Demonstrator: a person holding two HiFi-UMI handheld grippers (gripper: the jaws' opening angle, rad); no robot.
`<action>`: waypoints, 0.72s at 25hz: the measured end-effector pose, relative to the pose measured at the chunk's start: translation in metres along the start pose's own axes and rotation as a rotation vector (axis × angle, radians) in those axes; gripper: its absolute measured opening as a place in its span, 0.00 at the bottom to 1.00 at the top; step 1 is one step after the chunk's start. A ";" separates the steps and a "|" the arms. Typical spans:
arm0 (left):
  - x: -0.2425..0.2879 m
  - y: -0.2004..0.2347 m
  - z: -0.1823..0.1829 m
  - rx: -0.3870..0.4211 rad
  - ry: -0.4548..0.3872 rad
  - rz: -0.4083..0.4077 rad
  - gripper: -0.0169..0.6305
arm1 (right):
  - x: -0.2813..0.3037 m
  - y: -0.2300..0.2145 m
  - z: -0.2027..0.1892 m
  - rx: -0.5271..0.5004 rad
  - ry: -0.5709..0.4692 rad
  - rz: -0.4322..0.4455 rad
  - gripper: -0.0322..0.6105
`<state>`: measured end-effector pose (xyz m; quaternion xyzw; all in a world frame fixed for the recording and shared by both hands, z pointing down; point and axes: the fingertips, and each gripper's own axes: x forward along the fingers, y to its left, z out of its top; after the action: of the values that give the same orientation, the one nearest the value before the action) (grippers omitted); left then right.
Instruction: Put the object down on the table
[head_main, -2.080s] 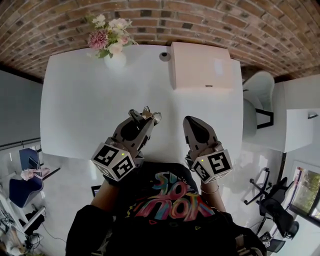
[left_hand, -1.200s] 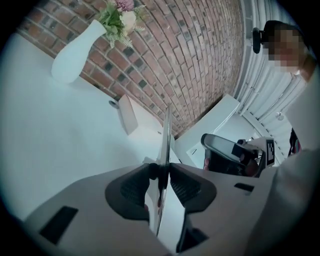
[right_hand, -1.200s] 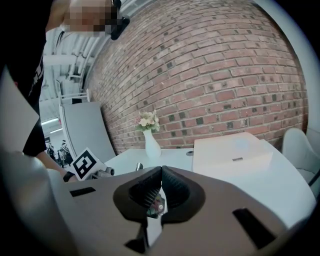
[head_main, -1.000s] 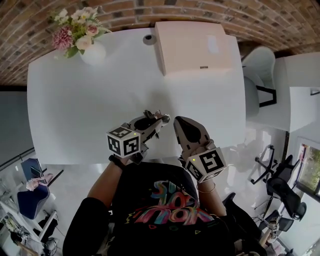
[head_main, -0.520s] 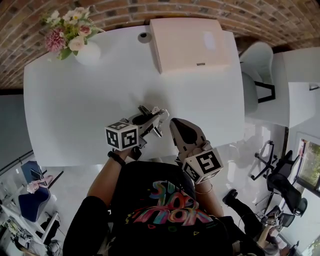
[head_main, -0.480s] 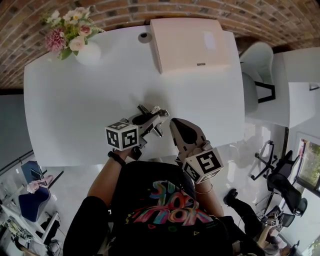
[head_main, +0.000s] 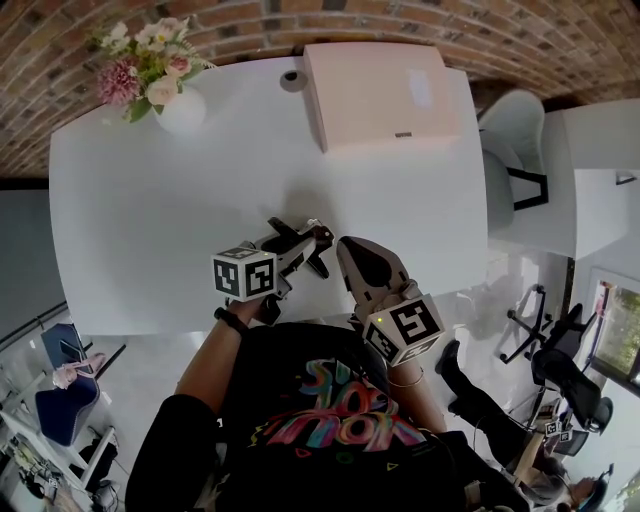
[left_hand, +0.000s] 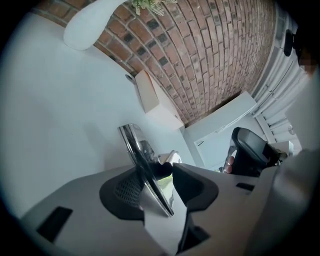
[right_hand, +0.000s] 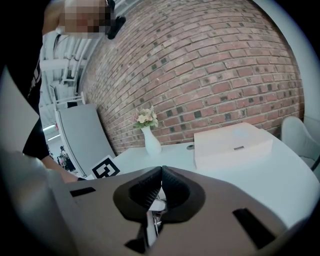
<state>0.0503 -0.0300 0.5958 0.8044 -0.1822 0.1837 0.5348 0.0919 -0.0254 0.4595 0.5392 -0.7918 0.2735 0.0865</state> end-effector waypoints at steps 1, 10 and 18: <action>-0.001 0.001 -0.001 0.002 0.008 0.009 0.29 | 0.000 0.000 0.000 -0.001 0.001 0.001 0.08; -0.009 0.013 -0.007 0.034 0.054 0.115 0.38 | 0.001 0.002 0.003 -0.006 0.012 0.014 0.08; -0.008 0.014 -0.004 0.169 0.093 0.210 0.44 | 0.000 0.006 0.004 -0.016 0.021 0.033 0.08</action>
<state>0.0360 -0.0305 0.6039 0.8137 -0.2242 0.2902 0.4510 0.0871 -0.0264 0.4541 0.5224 -0.8019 0.2743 0.0943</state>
